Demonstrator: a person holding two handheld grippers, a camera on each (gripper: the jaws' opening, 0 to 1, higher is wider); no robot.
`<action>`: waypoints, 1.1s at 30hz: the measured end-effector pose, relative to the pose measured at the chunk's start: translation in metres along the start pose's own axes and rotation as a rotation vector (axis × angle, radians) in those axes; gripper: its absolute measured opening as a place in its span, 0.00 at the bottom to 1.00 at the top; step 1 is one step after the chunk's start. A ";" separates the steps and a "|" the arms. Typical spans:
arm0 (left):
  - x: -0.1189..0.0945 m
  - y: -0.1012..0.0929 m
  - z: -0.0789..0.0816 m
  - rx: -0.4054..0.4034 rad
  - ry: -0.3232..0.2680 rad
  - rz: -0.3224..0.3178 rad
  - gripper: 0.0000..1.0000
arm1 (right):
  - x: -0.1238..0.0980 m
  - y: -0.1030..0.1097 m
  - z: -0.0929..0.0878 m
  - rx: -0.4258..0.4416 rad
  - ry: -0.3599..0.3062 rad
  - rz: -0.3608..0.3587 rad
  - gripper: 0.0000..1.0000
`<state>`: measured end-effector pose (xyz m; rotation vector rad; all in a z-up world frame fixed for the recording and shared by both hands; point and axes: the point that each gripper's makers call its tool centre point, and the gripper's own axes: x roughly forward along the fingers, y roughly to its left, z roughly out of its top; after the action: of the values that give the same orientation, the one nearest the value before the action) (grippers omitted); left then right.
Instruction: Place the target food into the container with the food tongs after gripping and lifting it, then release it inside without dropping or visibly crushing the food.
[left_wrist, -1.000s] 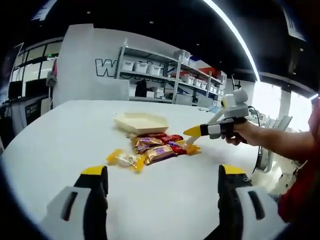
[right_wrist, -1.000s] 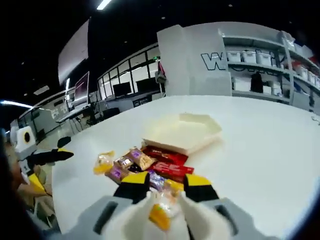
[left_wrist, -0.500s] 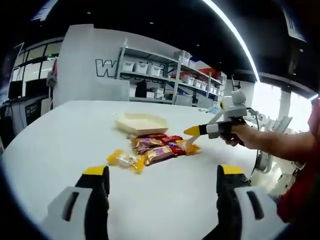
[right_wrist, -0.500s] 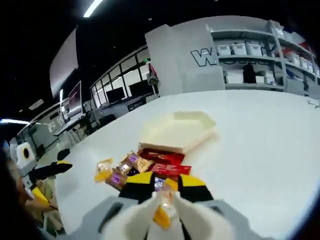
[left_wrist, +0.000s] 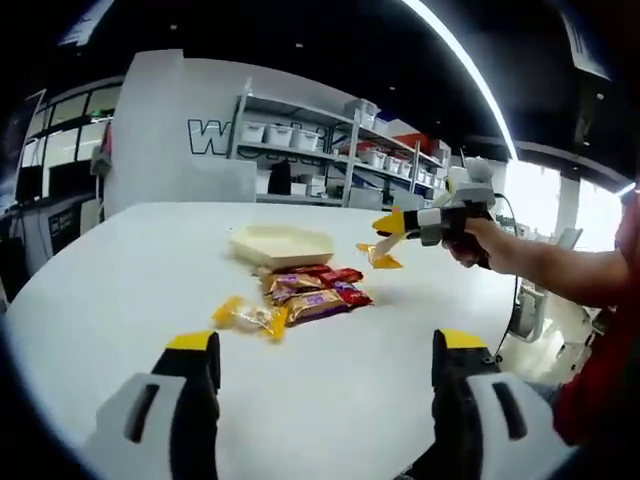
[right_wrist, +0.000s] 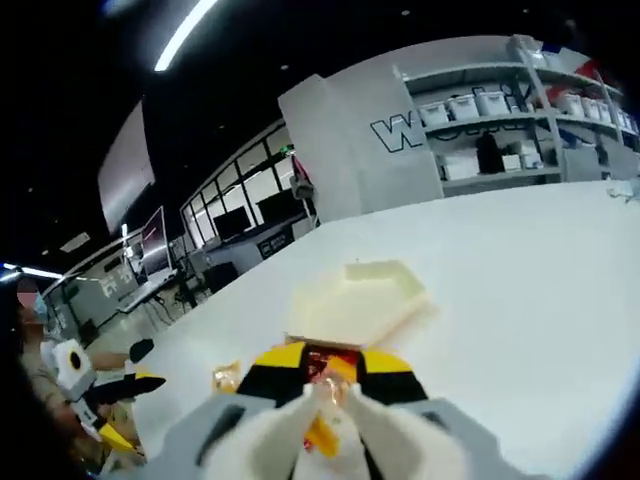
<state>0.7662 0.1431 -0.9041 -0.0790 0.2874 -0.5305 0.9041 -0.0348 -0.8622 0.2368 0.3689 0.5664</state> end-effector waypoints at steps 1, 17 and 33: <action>0.000 0.000 0.000 -0.001 0.000 0.000 0.85 | 0.002 0.001 0.002 -0.004 0.006 0.002 0.12; -0.008 0.004 -0.001 0.002 0.004 0.010 0.84 | 0.011 -0.018 -0.054 -0.008 0.113 -0.036 0.15; -0.002 -0.001 0.000 0.000 -0.006 -0.010 0.84 | -0.002 -0.011 -0.053 -0.012 0.071 -0.137 0.22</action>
<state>0.7637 0.1432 -0.9035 -0.0820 0.2809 -0.5406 0.8861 -0.0388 -0.9128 0.1791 0.4469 0.4429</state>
